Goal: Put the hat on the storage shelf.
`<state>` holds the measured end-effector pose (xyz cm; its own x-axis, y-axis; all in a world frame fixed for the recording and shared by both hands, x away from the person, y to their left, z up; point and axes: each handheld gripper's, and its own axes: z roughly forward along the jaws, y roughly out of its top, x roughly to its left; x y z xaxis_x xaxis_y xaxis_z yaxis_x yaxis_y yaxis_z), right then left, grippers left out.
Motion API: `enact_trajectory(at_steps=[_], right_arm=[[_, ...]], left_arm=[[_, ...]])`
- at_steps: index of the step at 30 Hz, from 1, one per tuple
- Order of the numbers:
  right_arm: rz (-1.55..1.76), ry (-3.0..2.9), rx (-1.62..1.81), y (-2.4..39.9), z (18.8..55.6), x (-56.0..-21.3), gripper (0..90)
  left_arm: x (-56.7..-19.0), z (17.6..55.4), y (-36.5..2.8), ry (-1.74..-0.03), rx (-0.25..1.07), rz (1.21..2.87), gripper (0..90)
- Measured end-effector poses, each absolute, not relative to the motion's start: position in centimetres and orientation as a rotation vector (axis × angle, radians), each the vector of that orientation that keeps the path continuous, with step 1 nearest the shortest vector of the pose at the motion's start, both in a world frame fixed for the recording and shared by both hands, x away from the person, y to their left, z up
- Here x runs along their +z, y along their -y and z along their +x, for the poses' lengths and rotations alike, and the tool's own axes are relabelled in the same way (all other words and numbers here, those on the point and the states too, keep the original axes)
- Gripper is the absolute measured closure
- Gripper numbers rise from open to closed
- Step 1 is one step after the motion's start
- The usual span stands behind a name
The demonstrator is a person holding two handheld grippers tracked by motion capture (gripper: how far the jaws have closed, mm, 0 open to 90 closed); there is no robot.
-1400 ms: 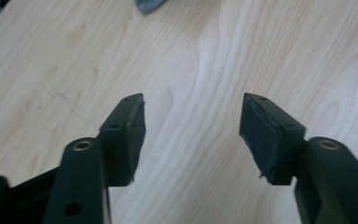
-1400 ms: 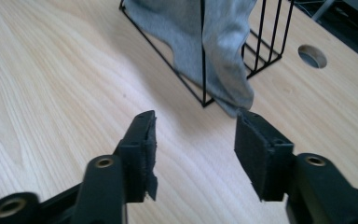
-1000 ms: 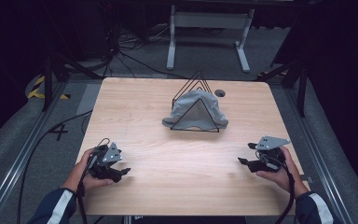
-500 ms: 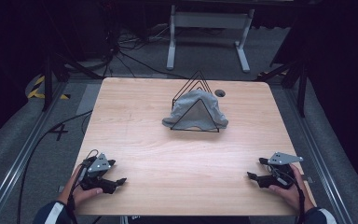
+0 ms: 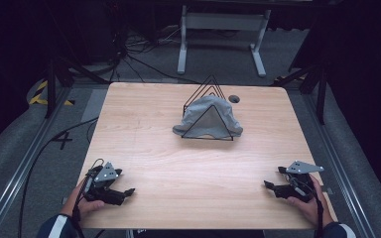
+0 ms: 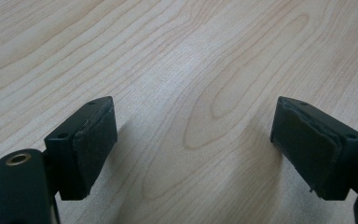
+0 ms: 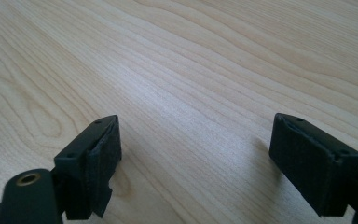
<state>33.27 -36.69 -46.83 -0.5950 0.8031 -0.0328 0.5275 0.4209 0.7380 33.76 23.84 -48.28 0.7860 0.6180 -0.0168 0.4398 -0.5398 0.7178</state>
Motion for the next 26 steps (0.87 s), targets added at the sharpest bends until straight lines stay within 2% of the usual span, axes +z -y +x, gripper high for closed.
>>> enact_trajectory(at_steps=[26], right_arm=[[1.163, -2.281, 0.987, 36.72, 33.33, -46.83, 16.4]], left_arm=[[-48.22, 33.87, -23.59, -0.800, 0.312, 2.240, 12.0]])
